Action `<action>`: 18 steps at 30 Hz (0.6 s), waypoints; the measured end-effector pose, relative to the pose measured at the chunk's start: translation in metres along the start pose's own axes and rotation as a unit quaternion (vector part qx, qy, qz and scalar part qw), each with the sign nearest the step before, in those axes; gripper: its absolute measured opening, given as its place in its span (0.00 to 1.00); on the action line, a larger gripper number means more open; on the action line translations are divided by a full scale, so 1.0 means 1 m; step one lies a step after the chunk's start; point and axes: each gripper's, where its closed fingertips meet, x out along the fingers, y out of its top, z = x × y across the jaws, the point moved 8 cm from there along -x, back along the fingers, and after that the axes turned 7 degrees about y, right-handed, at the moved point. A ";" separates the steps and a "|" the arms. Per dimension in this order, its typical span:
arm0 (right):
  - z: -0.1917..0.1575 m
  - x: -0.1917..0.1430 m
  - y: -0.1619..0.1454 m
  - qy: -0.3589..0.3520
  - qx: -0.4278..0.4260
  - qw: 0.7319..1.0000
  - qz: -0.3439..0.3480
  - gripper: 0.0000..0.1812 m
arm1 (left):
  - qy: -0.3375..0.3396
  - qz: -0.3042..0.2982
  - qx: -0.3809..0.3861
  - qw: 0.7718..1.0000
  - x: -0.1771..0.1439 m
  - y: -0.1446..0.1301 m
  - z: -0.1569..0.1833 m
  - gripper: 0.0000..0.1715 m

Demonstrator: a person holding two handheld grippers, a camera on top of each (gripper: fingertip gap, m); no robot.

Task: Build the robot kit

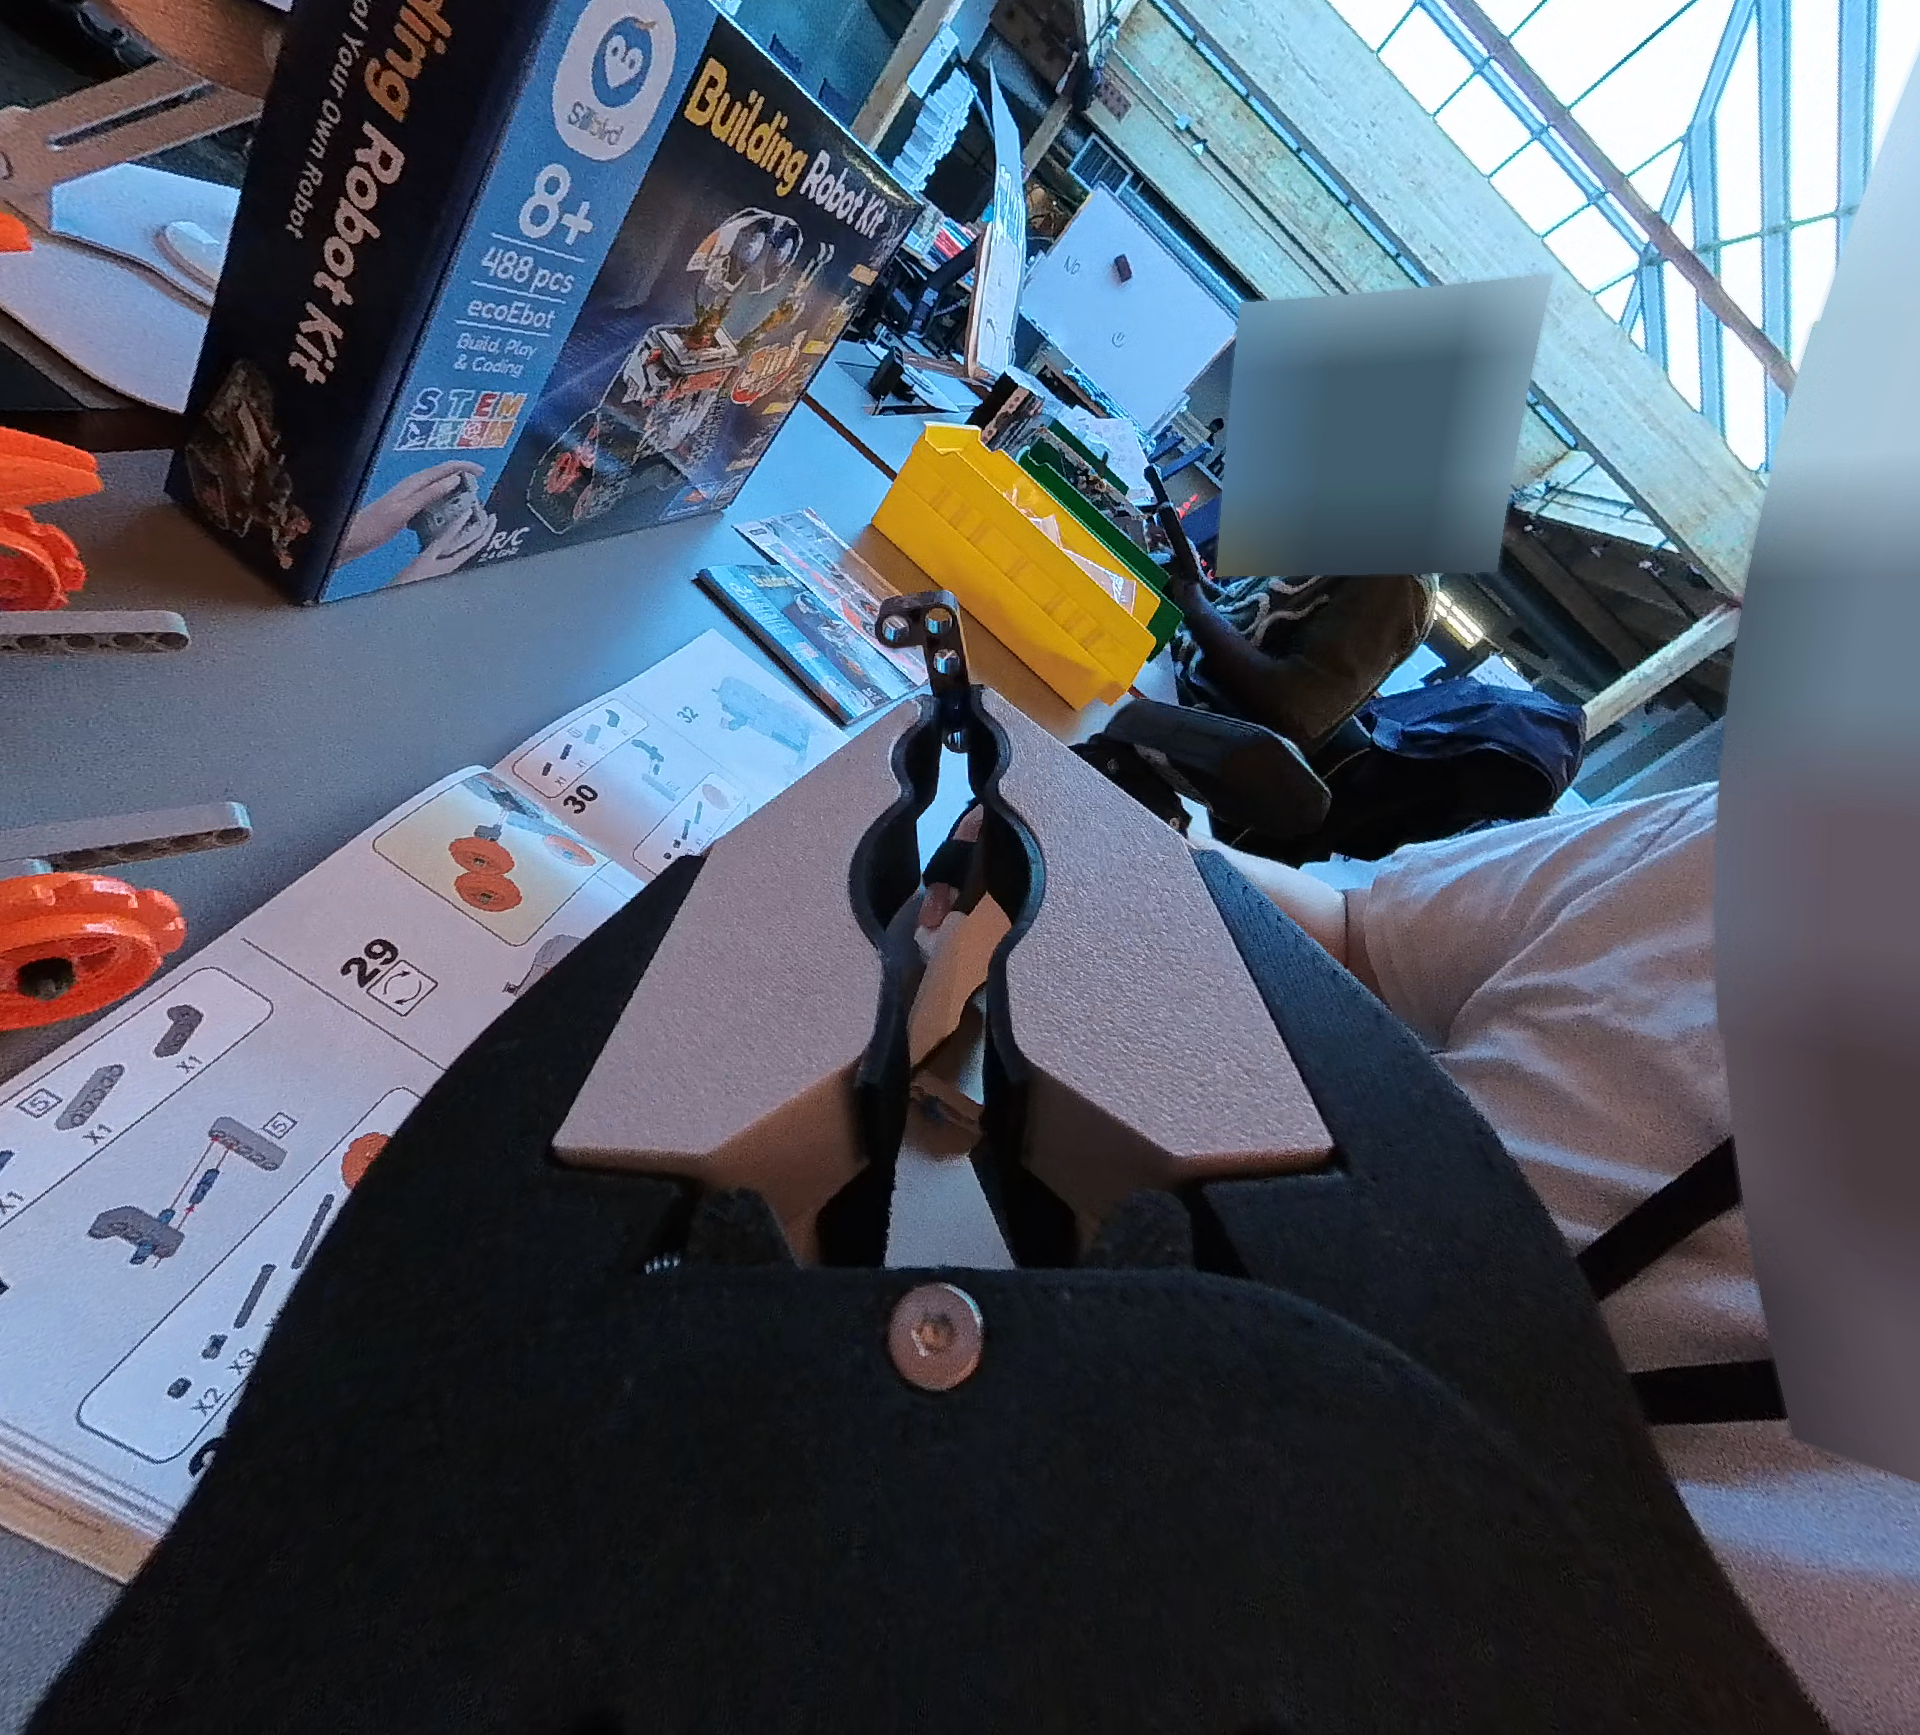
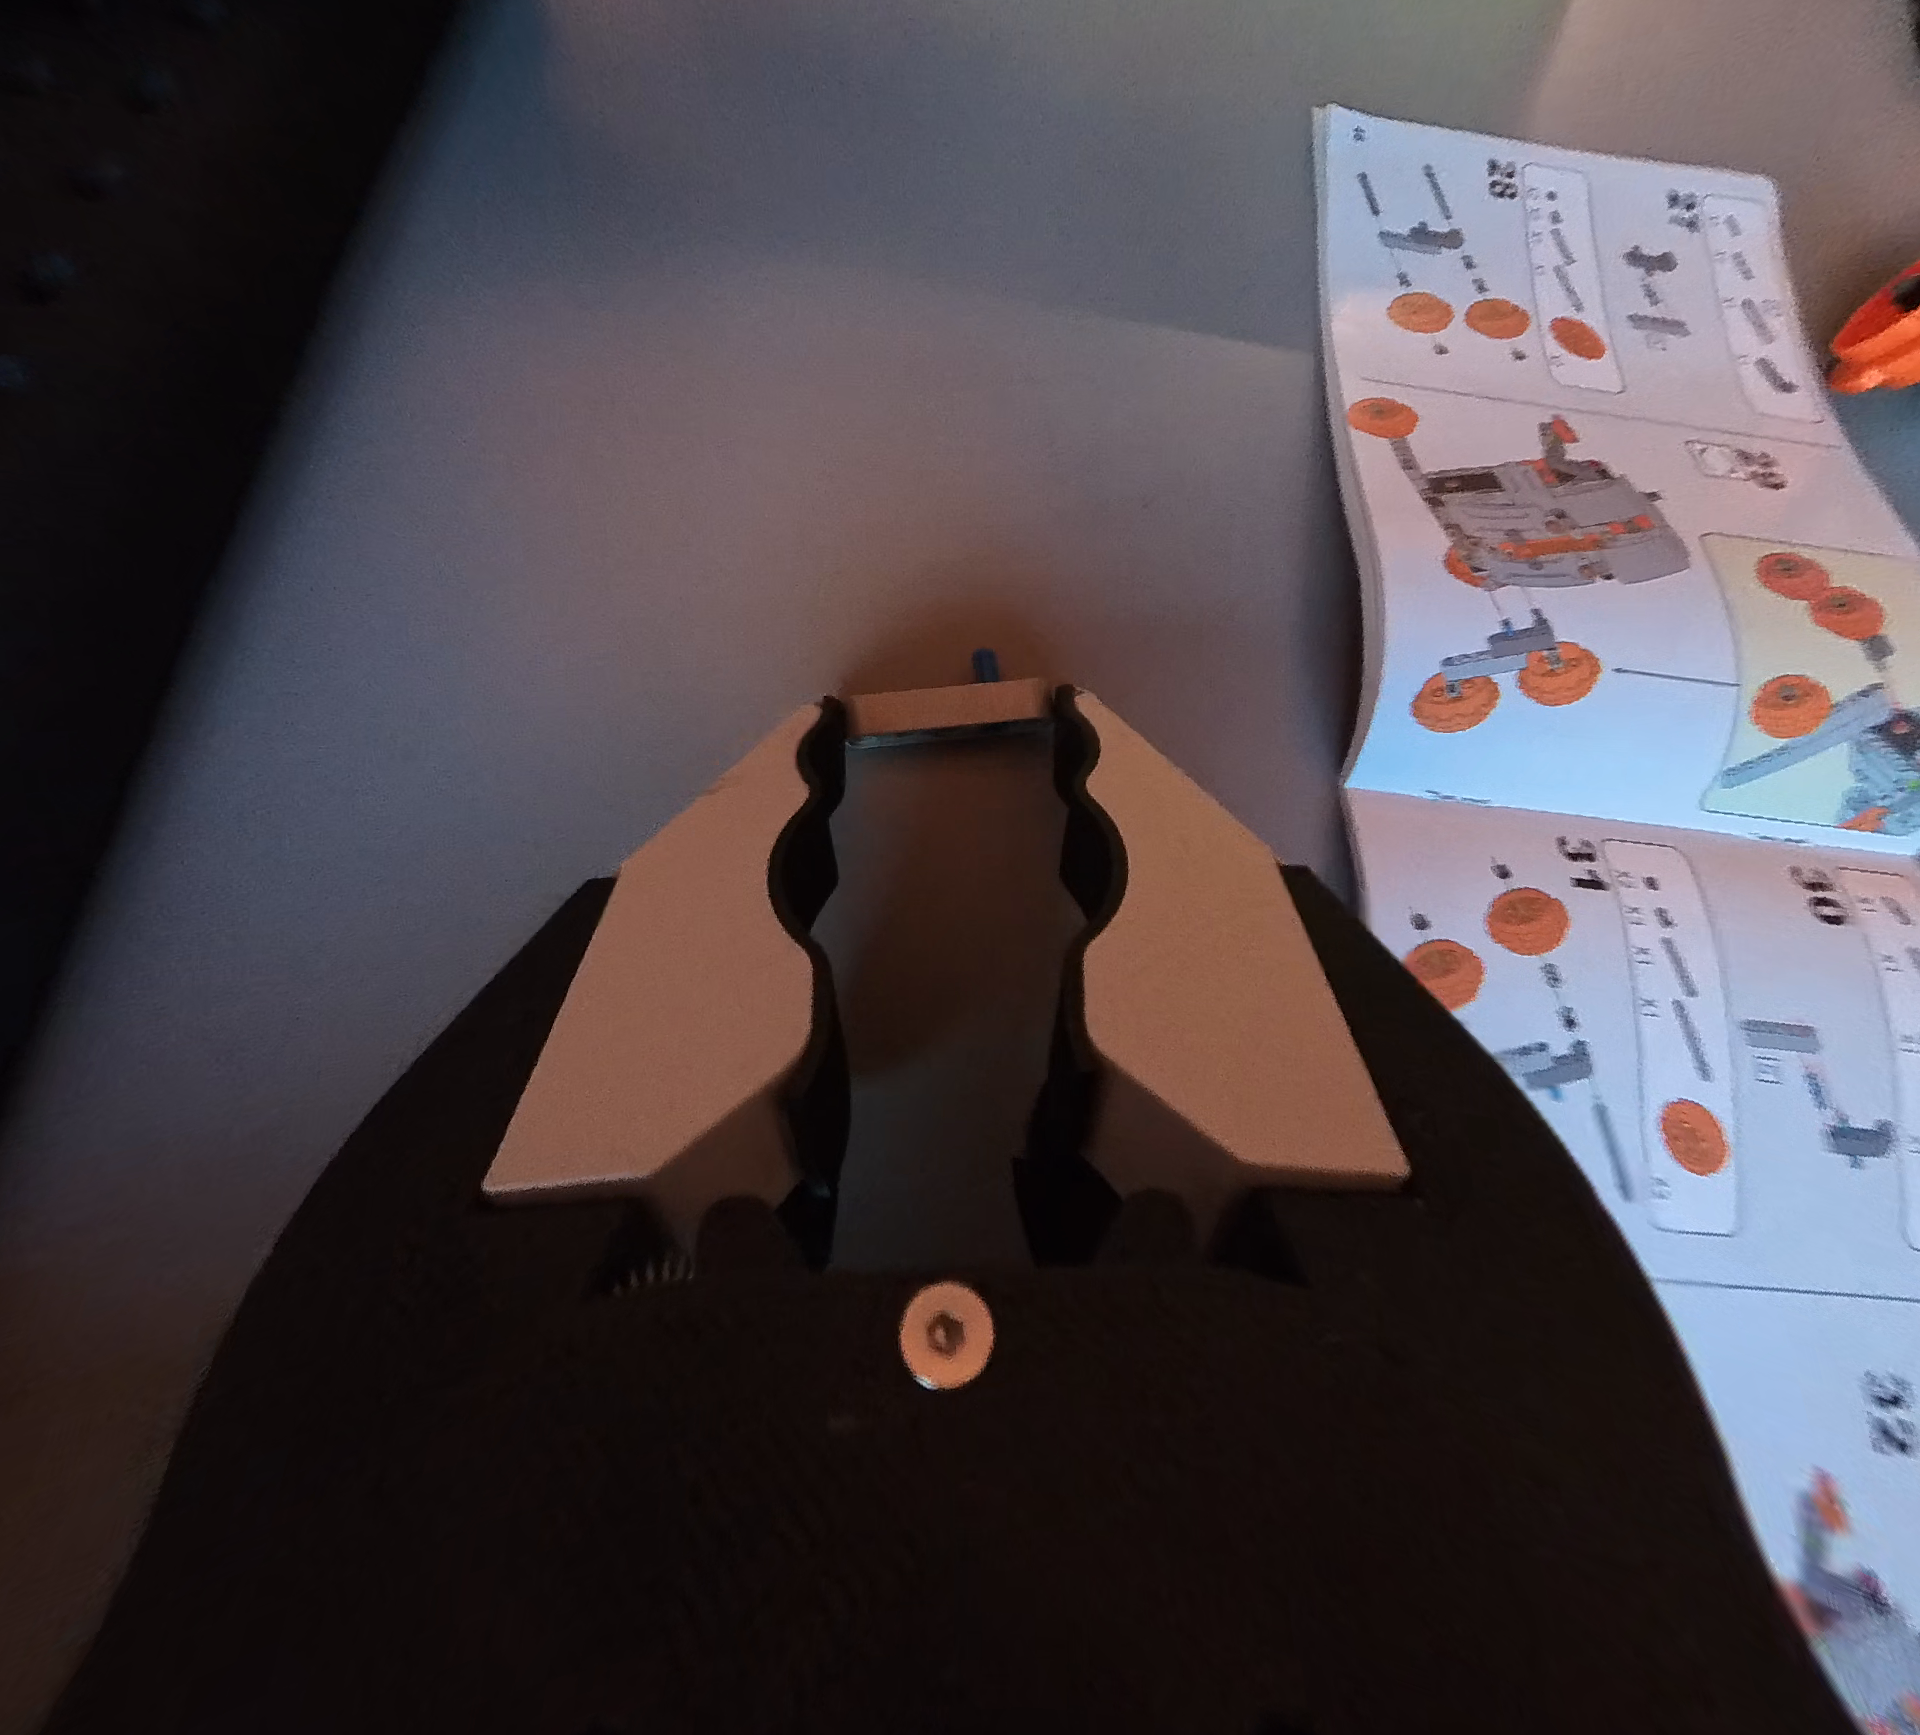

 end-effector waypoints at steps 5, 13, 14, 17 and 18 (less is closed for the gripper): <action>0.005 -0.014 0.013 -0.100 -0.069 0.992 0.021 0.22 | -0.001 -0.001 -0.002 1.000 0.000 -0.001 -0.001 0.01; 0.010 -0.027 0.019 -0.199 -0.126 0.972 0.024 0.22 | -0.063 0.018 -0.003 0.998 -0.002 0.002 0.007 0.00; 0.011 -0.028 0.019 -0.203 -0.128 0.971 0.022 0.22 | -0.069 0.021 -0.002 0.997 -0.003 0.003 0.007 0.00; 0.011 -0.029 0.020 -0.214 -0.135 0.967 0.021 0.22 | -0.080 0.025 0.004 0.996 -0.004 0.003 0.010 0.01; 0.011 -0.030 0.020 -0.215 -0.135 0.967 0.022 0.22 | -0.080 0.024 0.006 0.996 -0.004 0.003 0.011 0.00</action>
